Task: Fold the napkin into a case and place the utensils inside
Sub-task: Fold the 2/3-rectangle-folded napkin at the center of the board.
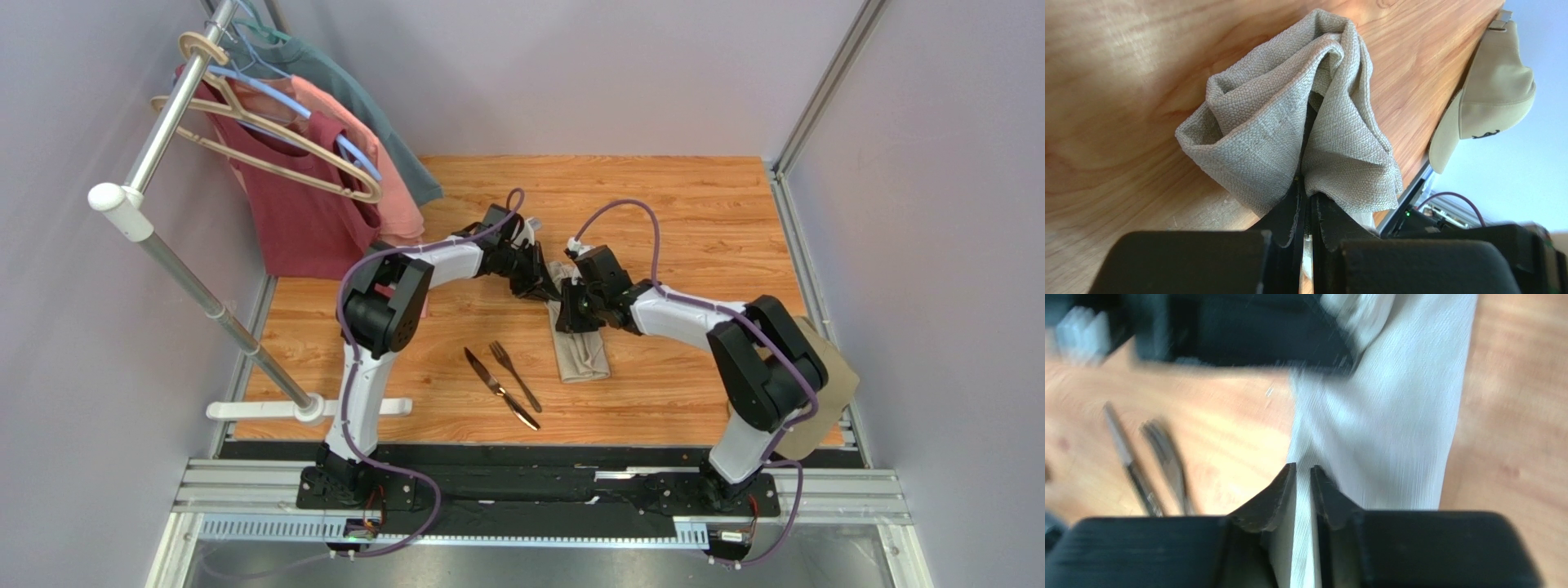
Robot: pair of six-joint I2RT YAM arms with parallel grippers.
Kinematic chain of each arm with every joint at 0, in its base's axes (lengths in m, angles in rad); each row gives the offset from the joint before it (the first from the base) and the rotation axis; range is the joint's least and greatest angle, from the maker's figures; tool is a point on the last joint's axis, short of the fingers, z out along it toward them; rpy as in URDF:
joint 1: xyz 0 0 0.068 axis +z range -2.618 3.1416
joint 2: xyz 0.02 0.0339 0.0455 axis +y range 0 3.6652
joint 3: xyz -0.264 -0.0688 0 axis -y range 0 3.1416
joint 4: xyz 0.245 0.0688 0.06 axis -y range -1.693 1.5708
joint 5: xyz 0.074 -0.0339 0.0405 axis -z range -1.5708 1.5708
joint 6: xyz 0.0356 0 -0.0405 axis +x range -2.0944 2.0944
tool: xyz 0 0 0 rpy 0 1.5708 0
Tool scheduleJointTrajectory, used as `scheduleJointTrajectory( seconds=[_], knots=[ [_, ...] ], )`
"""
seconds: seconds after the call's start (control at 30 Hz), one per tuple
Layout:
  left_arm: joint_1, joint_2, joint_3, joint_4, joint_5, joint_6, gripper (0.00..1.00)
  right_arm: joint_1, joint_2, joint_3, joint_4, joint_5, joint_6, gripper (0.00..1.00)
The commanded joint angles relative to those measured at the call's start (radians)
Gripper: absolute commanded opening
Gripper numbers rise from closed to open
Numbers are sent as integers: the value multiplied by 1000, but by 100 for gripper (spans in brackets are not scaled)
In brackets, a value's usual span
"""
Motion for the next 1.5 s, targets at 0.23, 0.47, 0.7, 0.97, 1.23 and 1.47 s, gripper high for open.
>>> scheduleJointTrajectory(
  seconds=[0.23,0.47,0.7,0.97,1.23,1.47],
  knots=[
    [14,-1,56,64,61,-1,0,-82,-274,-27,-189,-139,24,37],
    [19,8,74,48,76,10,0,-137,-183,-17,-125,-222,14,38],
    [29,12,62,80,85,-21,0,-131,-99,-48,-48,-320,32,37],
    [31,28,76,76,92,-36,0,-81,-61,-92,73,-358,130,34],
    [29,12,64,80,85,-1,27,-81,25,-111,180,-366,138,34],
    [14,-47,7,68,58,53,40,-81,18,-137,228,-401,150,34]
  ],
)
